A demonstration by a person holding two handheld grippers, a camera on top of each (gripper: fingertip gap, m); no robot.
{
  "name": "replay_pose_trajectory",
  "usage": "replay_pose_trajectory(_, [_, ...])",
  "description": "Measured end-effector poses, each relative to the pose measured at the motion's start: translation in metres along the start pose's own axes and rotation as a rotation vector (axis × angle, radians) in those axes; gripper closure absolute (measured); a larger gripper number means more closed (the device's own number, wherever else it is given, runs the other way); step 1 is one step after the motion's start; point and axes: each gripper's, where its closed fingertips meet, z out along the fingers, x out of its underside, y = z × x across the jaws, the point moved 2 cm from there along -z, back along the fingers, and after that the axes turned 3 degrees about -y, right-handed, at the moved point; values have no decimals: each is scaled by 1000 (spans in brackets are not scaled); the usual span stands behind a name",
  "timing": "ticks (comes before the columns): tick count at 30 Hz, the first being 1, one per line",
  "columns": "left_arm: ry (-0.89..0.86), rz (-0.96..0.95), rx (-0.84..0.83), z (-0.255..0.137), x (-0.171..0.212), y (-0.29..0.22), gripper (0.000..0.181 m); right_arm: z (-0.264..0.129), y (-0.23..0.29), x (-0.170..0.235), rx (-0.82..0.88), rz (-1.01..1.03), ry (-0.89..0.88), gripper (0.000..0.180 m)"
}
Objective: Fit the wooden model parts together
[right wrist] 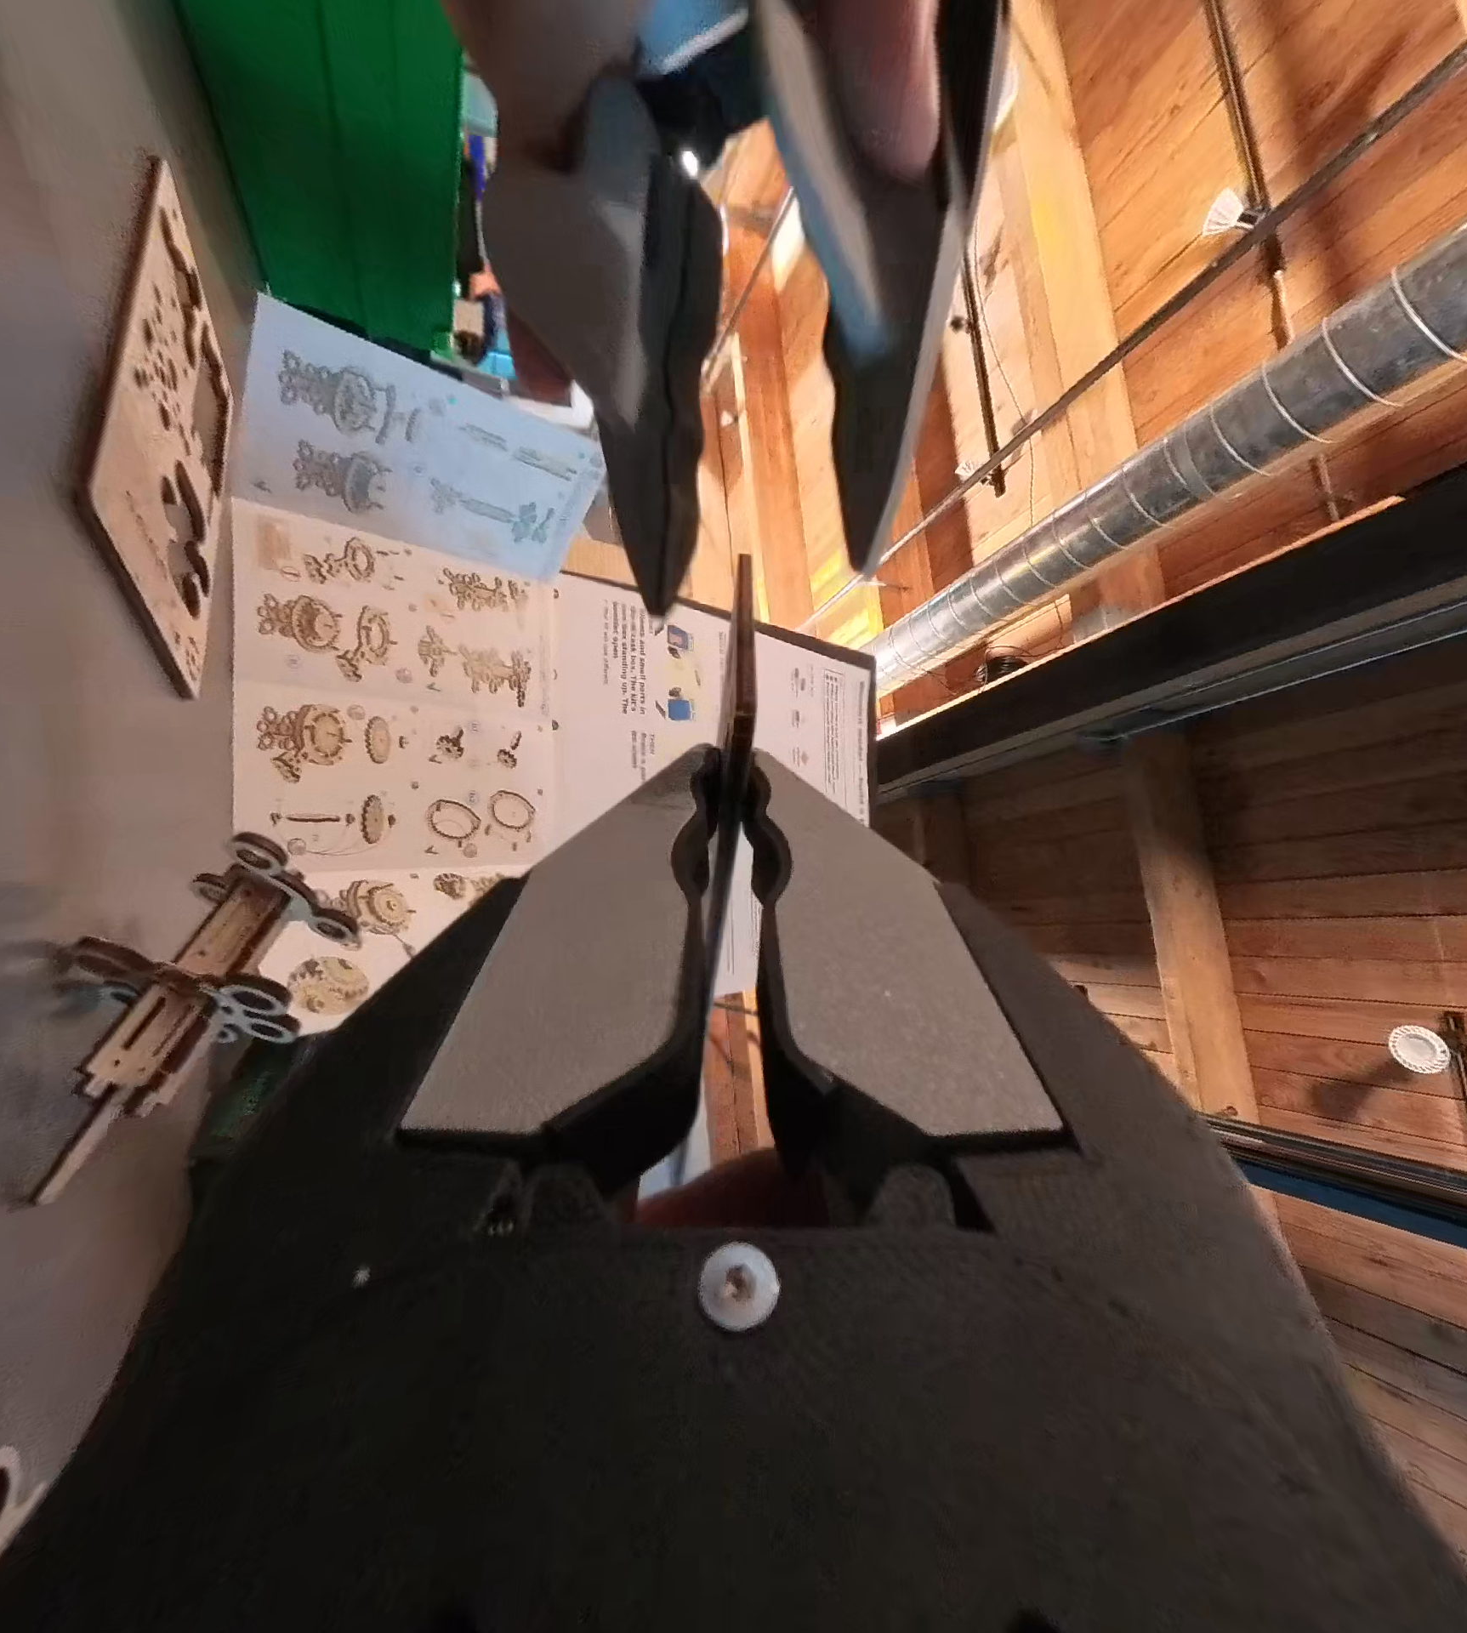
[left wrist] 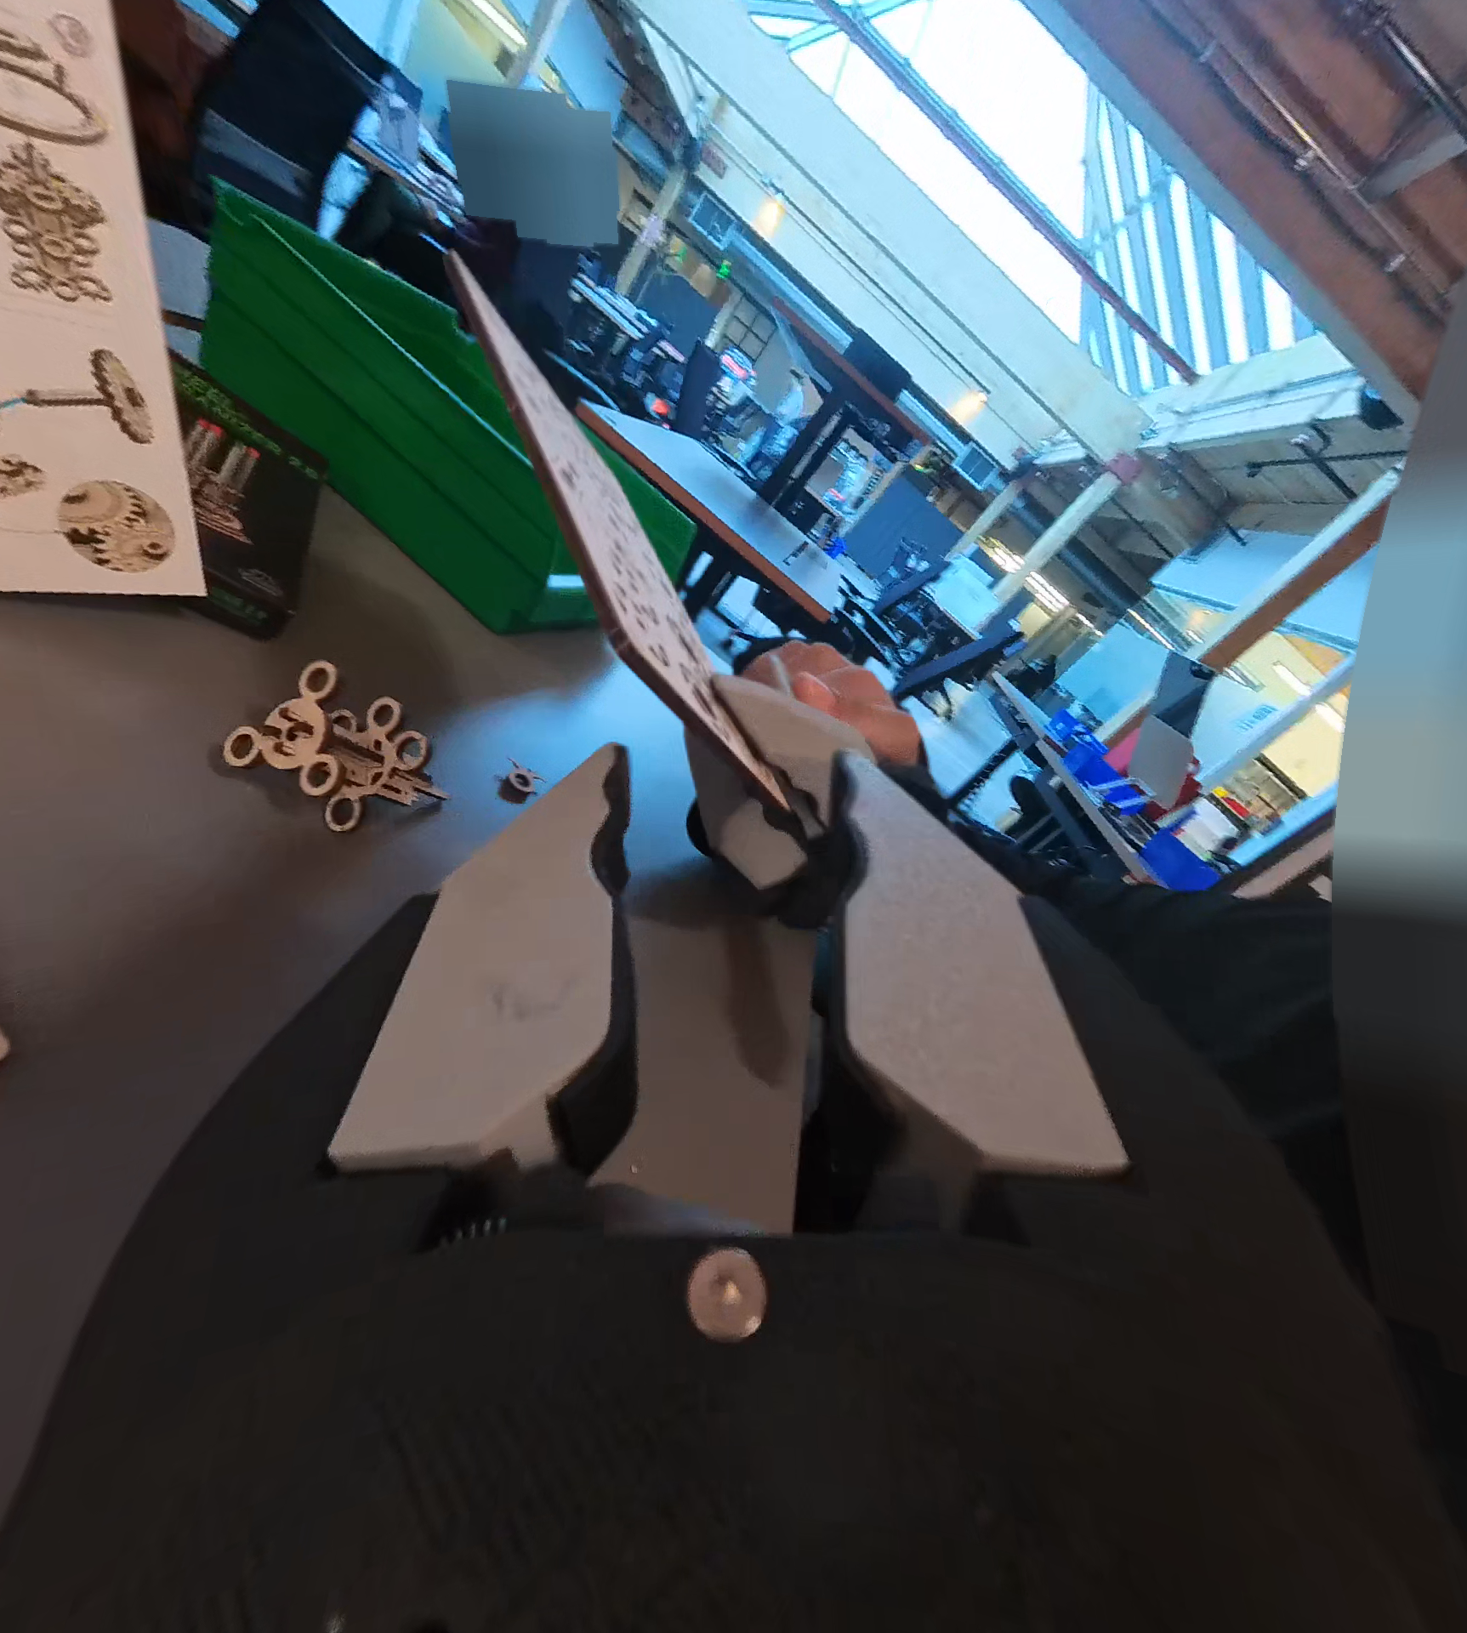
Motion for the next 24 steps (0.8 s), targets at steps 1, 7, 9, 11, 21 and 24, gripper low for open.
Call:
replay_pose_trajectory(1, [-14,6,-27,4,1,2,153,0,1,-5,-6,9,-6,179])
replay_pose_trajectory(7, [44,60,-49,7,-4,5,175,-3,8,-26,-116,107,-43,170])
replay_pose_trajectory(9, [131,111,-38,4,-4,0,181,-8,9,-36,-164,185,-91,155])
replay_pose_trajectory(11, [236,160,-42,-1,-7,-4,181,-17,3,-48,-206,285,-156,143])
replay_pose_trajectory(21, [663,364,-19,-10,-20,-31,181,-10,-62,-19,-715,1375,-134,110])
replay_pose_trajectory(24, [740,417,16,8,-14,-42,181,1,-45,-12,-905,1471,-128,150])
